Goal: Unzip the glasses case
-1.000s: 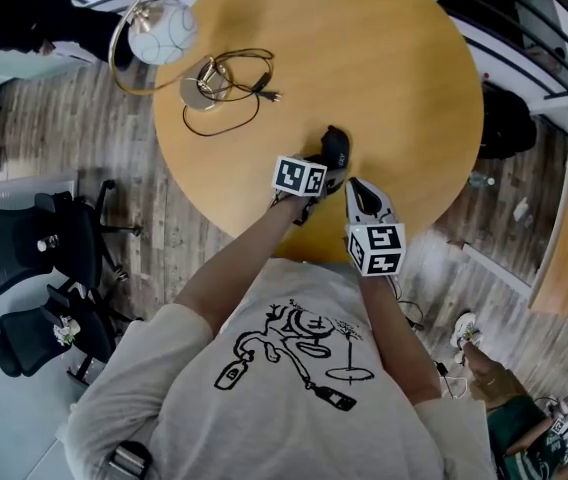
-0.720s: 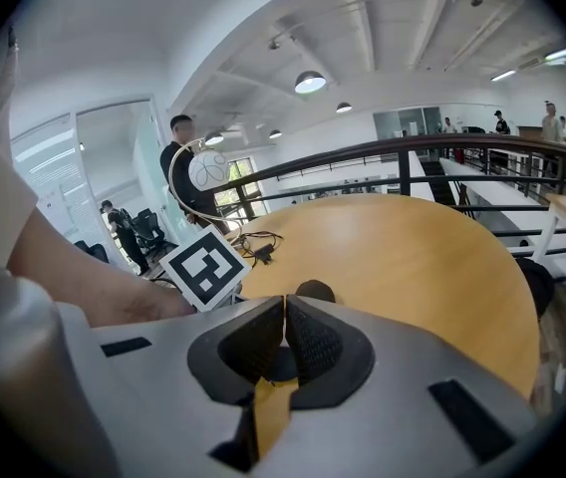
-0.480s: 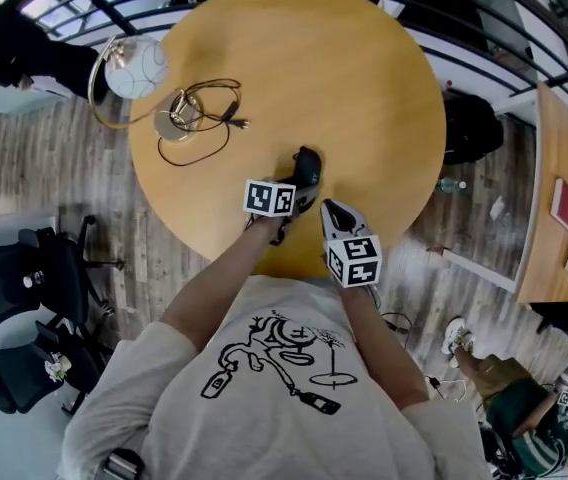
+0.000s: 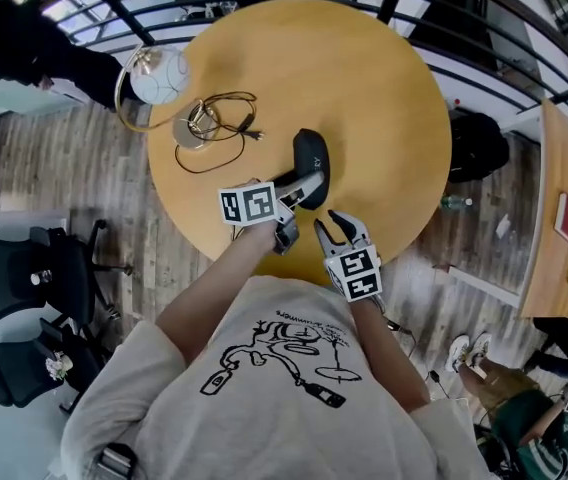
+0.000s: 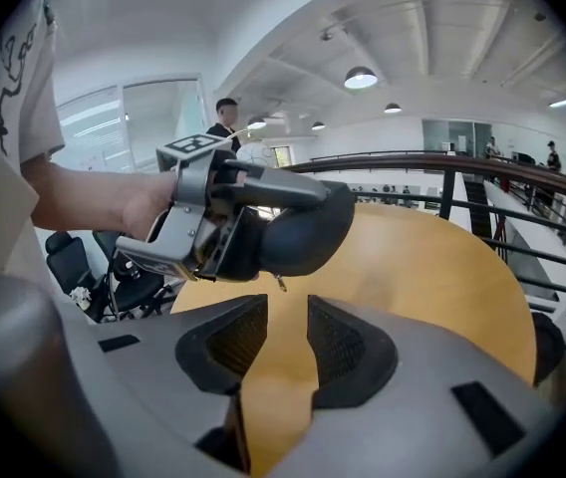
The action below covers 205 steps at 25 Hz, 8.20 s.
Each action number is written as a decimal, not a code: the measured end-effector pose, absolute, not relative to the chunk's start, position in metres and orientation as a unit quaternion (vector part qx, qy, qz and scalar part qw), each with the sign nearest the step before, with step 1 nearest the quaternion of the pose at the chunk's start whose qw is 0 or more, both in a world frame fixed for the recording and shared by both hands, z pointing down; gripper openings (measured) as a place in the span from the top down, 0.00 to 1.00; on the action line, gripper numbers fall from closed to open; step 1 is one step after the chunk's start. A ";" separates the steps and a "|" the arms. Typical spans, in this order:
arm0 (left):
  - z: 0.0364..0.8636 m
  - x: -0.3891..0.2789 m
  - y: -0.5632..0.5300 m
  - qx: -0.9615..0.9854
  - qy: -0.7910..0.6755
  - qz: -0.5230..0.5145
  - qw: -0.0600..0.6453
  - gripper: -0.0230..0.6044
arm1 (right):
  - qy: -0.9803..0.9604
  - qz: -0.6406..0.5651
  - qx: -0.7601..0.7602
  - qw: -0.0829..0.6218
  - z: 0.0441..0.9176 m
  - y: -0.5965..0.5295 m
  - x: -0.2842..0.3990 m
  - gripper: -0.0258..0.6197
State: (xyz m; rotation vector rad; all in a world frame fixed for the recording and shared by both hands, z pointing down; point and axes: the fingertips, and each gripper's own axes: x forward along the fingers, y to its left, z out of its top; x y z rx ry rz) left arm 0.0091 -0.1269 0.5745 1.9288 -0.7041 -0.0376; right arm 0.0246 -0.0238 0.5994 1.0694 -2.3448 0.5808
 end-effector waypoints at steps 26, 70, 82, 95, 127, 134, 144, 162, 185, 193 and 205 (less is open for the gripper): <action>0.536 0.022 -0.111 0.834 -0.224 -0.059 0.501 0.44 | -0.900 0.018 0.327 0.286 0.556 -0.015 -0.006 0.93; 0.535 0.041 -0.086 0.782 -0.116 -0.123 0.599 0.46 | -0.925 0.041 0.293 0.238 0.544 0.008 0.000 0.92; 0.553 0.015 -0.077 0.794 -0.160 -0.087 0.580 0.47 | -0.908 0.046 0.321 0.266 0.556 0.007 0.000 0.93; 0.528 0.019 -0.059 0.828 -0.138 -0.103 0.533 0.47 | -0.898 0.034 0.338 0.281 0.550 0.024 0.015 0.93; 0.551 0.031 -0.047 0.852 -0.125 0.005 0.509 0.48 | -0.868 0.012 0.338 0.365 0.565 -0.023 0.057 0.93; 0.558 0.029 -0.030 0.858 -0.113 0.035 0.499 0.48 | -0.859 -0.002 0.330 0.392 0.572 -0.030 0.066 0.93; 0.567 0.025 -0.007 0.869 -0.088 0.085 0.480 0.48 | -0.843 -0.048 0.299 0.444 0.582 -0.036 0.074 0.93; 0.607 0.020 -0.008 0.874 -0.127 0.147 0.445 0.48 | -0.813 -0.018 0.338 0.473 0.596 -0.047 0.094 0.92; 0.747 0.040 -0.066 0.864 -0.224 0.299 0.339 0.50 | -0.828 0.119 0.392 0.384 0.601 0.021 0.072 0.92; 0.726 0.005 -0.080 0.868 -0.288 0.272 0.298 0.45 | -0.832 0.138 0.416 0.339 0.594 0.014 0.072 0.92; 0.539 -0.041 -0.055 0.896 -0.357 0.061 0.257 0.85 | -0.865 0.155 0.447 0.168 0.512 -0.013 0.045 0.92</action>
